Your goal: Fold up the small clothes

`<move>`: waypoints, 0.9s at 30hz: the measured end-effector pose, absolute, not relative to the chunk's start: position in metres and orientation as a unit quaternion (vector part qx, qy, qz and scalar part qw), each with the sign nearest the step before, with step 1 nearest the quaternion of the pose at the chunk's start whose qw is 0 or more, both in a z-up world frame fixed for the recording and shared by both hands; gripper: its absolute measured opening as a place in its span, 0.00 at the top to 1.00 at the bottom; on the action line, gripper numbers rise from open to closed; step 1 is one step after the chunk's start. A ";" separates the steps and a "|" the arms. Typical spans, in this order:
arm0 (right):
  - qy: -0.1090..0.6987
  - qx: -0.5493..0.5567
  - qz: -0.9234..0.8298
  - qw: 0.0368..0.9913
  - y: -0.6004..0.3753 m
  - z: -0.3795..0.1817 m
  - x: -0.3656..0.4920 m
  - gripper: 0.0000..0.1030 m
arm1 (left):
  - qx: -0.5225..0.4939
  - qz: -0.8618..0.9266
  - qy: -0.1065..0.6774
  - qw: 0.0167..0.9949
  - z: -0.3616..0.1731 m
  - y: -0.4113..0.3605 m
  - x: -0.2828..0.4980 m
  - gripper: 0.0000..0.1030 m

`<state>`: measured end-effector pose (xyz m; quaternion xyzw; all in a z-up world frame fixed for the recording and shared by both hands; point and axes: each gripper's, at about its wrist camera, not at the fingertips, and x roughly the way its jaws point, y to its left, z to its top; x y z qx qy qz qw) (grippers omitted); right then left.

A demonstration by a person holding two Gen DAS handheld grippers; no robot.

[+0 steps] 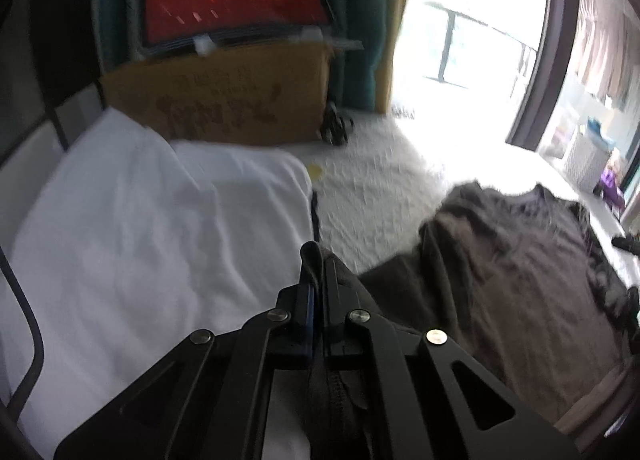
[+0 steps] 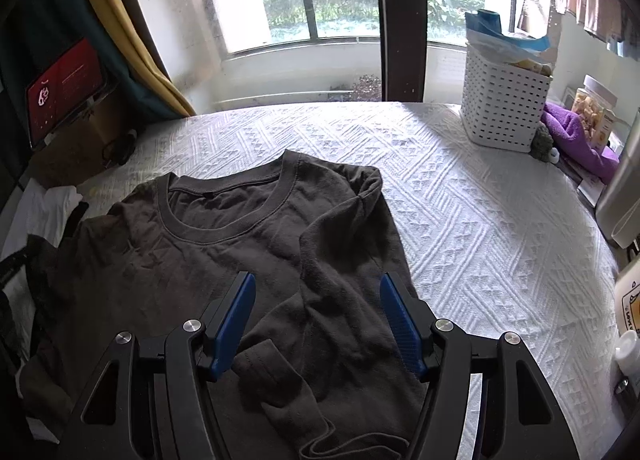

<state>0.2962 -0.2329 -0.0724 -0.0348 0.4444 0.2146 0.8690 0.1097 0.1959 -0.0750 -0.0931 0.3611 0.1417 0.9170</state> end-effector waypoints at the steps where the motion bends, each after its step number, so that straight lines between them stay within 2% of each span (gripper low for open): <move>1: 0.443 -0.033 0.215 0.870 -0.234 -0.071 0.295 0.35 | -0.095 0.147 0.352 0.920 -0.069 0.198 0.108 0.99; 11: 0.426 -0.018 0.216 0.878 -0.254 -0.059 0.283 0.35 | -0.104 0.121 0.296 0.942 -0.017 0.181 0.098 0.99; 16: 0.419 -0.008 0.216 0.882 -0.265 -0.056 0.277 0.35 | -0.083 0.058 0.289 0.952 0.001 0.138 0.104 0.99; 27: 0.407 0.026 0.217 0.887 -0.296 -0.056 0.264 0.35 | -0.055 -0.064 0.351 0.933 -0.032 0.035 0.155 0.99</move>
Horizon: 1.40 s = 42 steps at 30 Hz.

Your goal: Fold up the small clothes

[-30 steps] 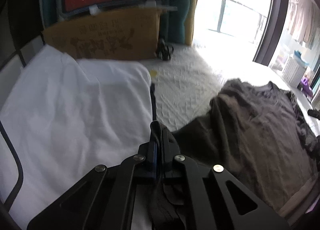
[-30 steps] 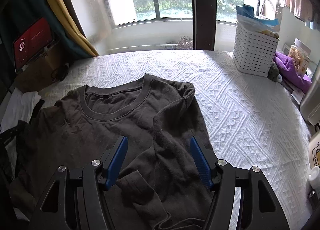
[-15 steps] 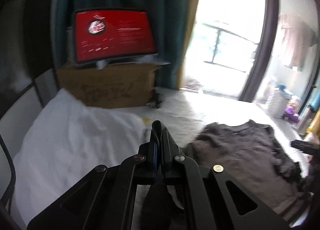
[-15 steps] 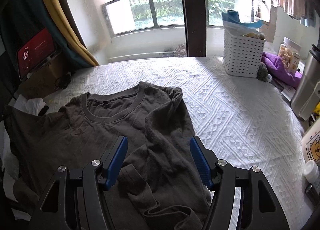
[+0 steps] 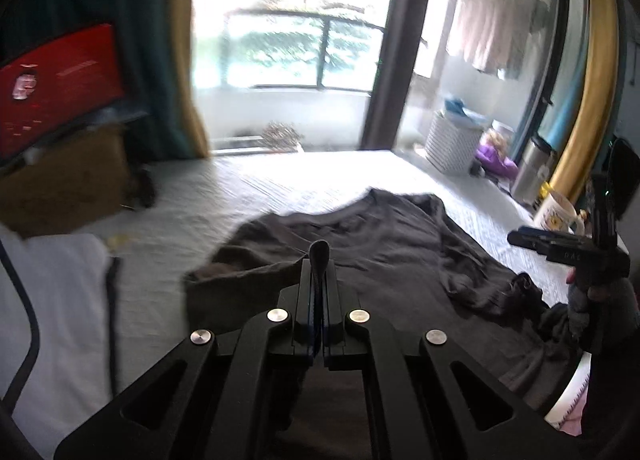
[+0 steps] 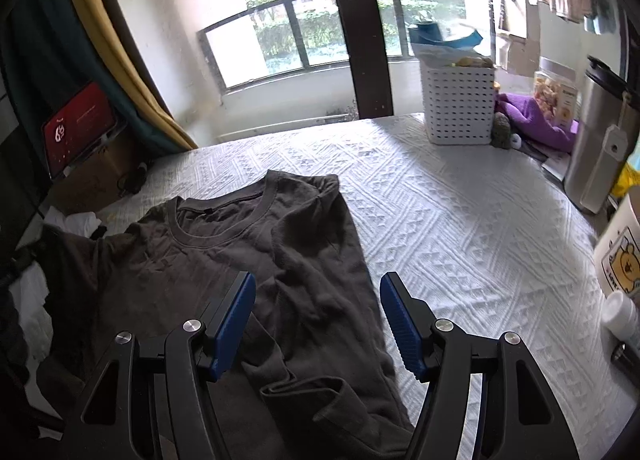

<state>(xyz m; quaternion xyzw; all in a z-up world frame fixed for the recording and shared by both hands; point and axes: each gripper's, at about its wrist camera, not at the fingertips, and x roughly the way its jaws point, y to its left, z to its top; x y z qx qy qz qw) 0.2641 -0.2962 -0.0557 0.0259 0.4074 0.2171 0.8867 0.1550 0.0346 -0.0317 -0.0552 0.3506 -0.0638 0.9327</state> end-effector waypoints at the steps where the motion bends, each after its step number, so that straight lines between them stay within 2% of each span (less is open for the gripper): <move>1: 0.407 0.029 0.216 0.887 -0.300 -0.057 0.263 0.35 | -0.056 -0.069 0.356 0.930 -0.035 0.029 0.159 0.99; 10: 0.411 0.045 0.203 0.888 -0.324 -0.065 0.263 0.35 | -0.059 -0.115 0.440 0.889 -0.078 -0.014 0.188 0.96; 11: 0.411 0.047 0.202 0.888 -0.326 -0.065 0.263 0.35 | -0.063 -0.119 0.443 0.886 -0.078 -0.016 0.186 0.83; 12: 0.411 0.047 0.201 0.888 -0.327 -0.066 0.263 0.35 | -0.068 -0.124 0.443 0.885 -0.077 -0.017 0.185 0.60; 14: 0.411 0.048 0.200 0.888 -0.328 -0.065 0.264 0.35 | -0.077 -0.131 0.434 0.888 -0.070 -0.015 0.179 0.39; 23: 0.403 0.039 0.195 0.893 -0.330 -0.059 0.273 0.35 | -0.068 -0.078 0.397 0.912 -0.031 0.049 0.158 0.39; 31: 0.398 0.016 0.205 0.894 -0.323 -0.053 0.299 0.35 | -0.097 -0.033 0.421 0.901 -0.077 0.124 0.180 0.39; 42: 0.447 -0.002 0.273 0.852 -0.294 -0.082 0.371 0.35 | -0.084 -0.099 0.449 0.884 -0.116 0.113 0.213 0.40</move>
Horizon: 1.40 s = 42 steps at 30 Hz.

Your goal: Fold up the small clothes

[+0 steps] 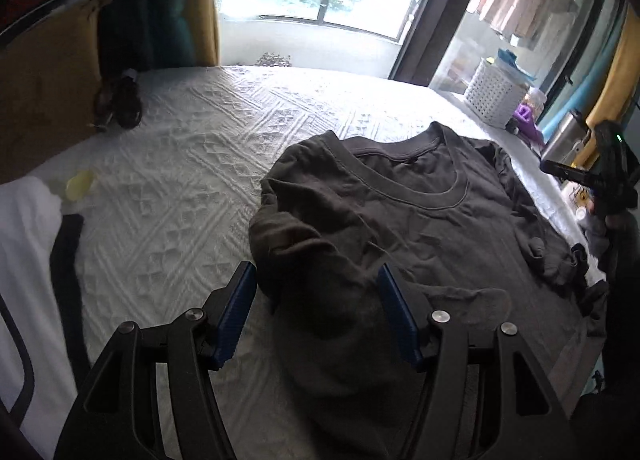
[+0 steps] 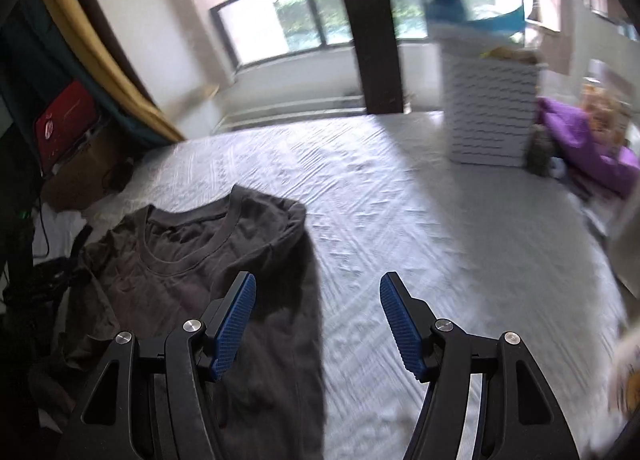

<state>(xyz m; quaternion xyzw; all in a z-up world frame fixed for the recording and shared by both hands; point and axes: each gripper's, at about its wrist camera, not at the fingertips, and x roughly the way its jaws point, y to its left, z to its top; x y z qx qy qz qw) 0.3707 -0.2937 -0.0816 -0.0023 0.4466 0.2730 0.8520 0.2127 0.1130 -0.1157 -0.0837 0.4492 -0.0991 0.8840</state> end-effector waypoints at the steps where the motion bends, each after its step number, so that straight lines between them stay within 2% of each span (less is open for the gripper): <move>1: 0.454 -0.007 0.281 0.846 -0.287 -0.087 0.376 0.35 | -0.080 -0.099 0.450 0.884 -0.118 0.112 0.215 0.43; 2: 0.460 -0.012 0.287 0.840 -0.280 -0.094 0.381 0.35 | -0.077 -0.099 0.454 0.882 -0.120 0.112 0.217 0.57; 3: 0.464 -0.017 0.290 0.836 -0.275 -0.099 0.384 0.35 | -0.077 -0.096 0.462 0.878 -0.124 0.112 0.220 0.66; 4: 0.469 -0.022 0.296 0.832 -0.268 -0.103 0.387 0.35 | -0.074 -0.092 0.457 0.882 -0.123 0.113 0.221 0.68; 5: 0.472 -0.027 0.303 0.827 -0.260 -0.107 0.389 0.35 | -0.073 -0.092 0.458 0.881 -0.124 0.112 0.222 0.78; 6: 0.474 -0.032 0.308 0.824 -0.255 -0.111 0.390 0.35 | -0.067 -0.088 0.459 0.882 -0.124 0.111 0.223 0.83; 9: 0.478 -0.047 0.311 0.820 -0.240 -0.119 0.393 0.35 | -0.053 -0.079 0.452 0.887 -0.123 0.108 0.222 0.87; 10: 0.475 -0.055 0.301 0.825 -0.236 -0.120 0.393 0.40 | -0.045 -0.076 0.448 0.890 -0.122 0.106 0.223 0.87; 11: 0.469 -0.066 0.297 0.829 -0.232 -0.120 0.392 0.51 | -0.037 -0.076 0.444 0.892 -0.121 0.103 0.223 0.87; 12: 0.464 -0.083 0.292 0.832 -0.227 -0.121 0.391 0.76 | -0.029 -0.073 0.442 0.894 -0.121 0.101 0.224 0.87; 13: 0.460 -0.098 0.276 0.838 -0.225 -0.122 0.390 0.83 | -0.025 -0.070 0.440 0.895 -0.120 0.100 0.226 0.88; 15: 0.454 -0.101 0.265 0.845 -0.225 -0.122 0.389 0.86 | -0.018 -0.066 0.436 0.897 -0.119 0.098 0.232 0.89; 21: 0.441 -0.106 0.198 0.869 -0.244 -0.117 0.388 0.88 | 0.013 -0.060 0.418 0.906 -0.110 0.092 0.248 0.91; 26: 0.437 -0.096 0.171 0.878 -0.261 -0.113 0.385 0.88 | 0.027 -0.042 0.436 0.899 -0.127 0.098 0.261 0.91; 32: 0.438 -0.097 0.176 0.876 -0.264 -0.105 0.376 0.88 | 0.002 -0.026 0.438 0.899 -0.121 0.106 0.255 0.89; 34: 0.439 -0.096 0.178 0.875 -0.264 -0.103 0.373 0.88 | -0.013 -0.020 0.435 0.900 -0.114 0.110 0.250 0.85; 36: 0.439 -0.095 0.181 0.875 -0.263 -0.100 0.368 0.88 | -0.021 -0.015 0.428 0.903 -0.108 0.114 0.242 0.74; 38: 0.440 -0.094 0.187 0.873 -0.262 -0.097 0.363 0.86 | -0.033 -0.016 0.424 0.905 -0.103 0.117 0.233 0.71; 39: 0.440 -0.095 0.188 0.873 -0.262 -0.096 0.361 0.79 | -0.036 -0.016 0.423 0.905 -0.101 0.116 0.229 0.71; 40: 0.439 -0.095 0.188 0.874 -0.262 -0.095 0.358 0.59 | -0.037 -0.014 0.422 0.906 -0.100 0.116 0.225 0.71; 41: 0.439 -0.093 0.187 0.874 -0.263 -0.093 0.355 0.44 | -0.038 -0.011 0.420 0.907 -0.099 0.115 0.220 0.71; 42: 0.439 -0.090 0.189 0.874 -0.263 -0.092 0.353 0.22 | -0.039 -0.010 0.419 0.907 -0.098 0.115 0.217 0.71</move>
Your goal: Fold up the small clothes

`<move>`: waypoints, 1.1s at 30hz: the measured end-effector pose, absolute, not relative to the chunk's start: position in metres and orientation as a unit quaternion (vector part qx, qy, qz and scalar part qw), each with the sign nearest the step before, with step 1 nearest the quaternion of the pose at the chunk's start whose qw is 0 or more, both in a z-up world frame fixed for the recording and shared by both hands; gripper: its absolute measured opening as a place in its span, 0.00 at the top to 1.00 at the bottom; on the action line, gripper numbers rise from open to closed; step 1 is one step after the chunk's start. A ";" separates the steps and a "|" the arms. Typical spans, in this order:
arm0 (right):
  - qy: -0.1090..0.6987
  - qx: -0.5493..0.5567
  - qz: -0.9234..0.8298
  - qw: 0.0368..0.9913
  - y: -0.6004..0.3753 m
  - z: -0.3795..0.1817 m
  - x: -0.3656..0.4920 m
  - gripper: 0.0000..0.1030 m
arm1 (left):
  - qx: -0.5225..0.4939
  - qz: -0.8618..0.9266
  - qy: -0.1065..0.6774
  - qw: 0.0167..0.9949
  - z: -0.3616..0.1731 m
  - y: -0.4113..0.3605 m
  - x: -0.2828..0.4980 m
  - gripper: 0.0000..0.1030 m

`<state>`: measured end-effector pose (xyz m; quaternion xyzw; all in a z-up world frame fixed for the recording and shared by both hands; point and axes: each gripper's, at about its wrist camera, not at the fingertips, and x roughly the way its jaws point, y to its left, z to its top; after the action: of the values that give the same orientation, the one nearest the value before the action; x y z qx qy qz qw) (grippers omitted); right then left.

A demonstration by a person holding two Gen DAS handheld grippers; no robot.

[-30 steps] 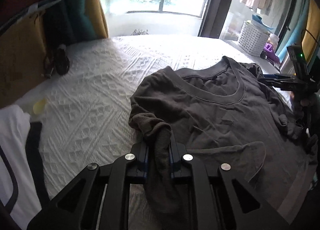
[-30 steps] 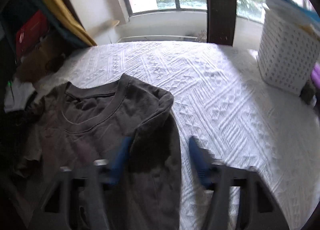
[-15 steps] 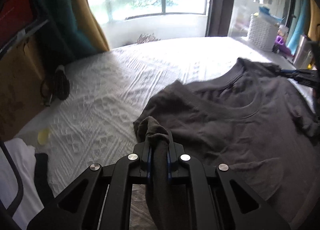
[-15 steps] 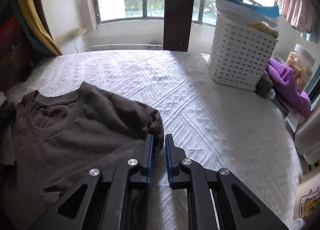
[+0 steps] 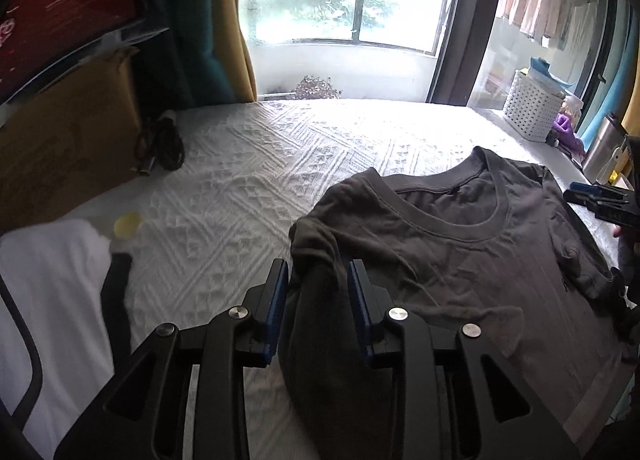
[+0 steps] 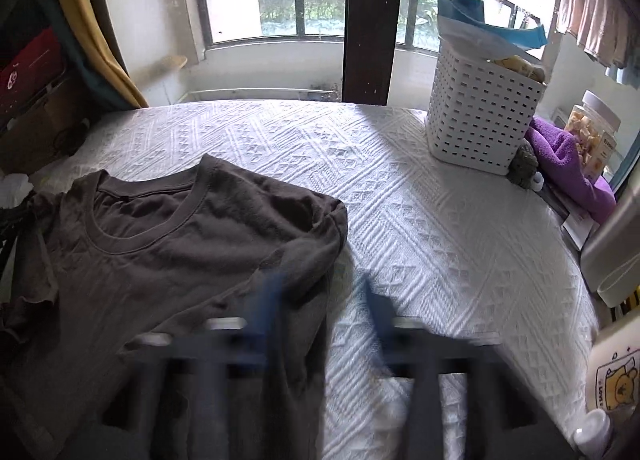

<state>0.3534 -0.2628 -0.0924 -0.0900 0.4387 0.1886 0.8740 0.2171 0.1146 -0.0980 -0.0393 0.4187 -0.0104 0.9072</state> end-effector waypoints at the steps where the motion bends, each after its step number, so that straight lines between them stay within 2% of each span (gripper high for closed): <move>1: 0.437 -0.086 0.192 0.874 -0.264 -0.091 0.350 0.20 | -0.042 -0.009 0.417 0.908 -0.097 0.114 0.213 0.70; 5: 0.436 -0.096 0.191 0.874 -0.262 -0.089 0.340 0.20 | -0.053 -0.008 0.409 0.911 -0.095 0.110 0.198 0.57; 21: 0.480 -0.151 0.185 0.844 -0.253 -0.117 0.309 0.20 | -0.051 -0.049 0.456 0.887 -0.124 0.093 0.171 0.57; 33: 0.454 -0.163 0.177 0.858 -0.254 -0.098 0.275 0.20 | -0.022 -0.059 0.442 0.895 -0.100 0.087 0.132 0.57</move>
<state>0.2749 -0.2540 -0.0981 -0.1633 0.4543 0.1768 0.8577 0.1323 0.0866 -0.0999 -0.0225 0.4417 -0.0594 0.8949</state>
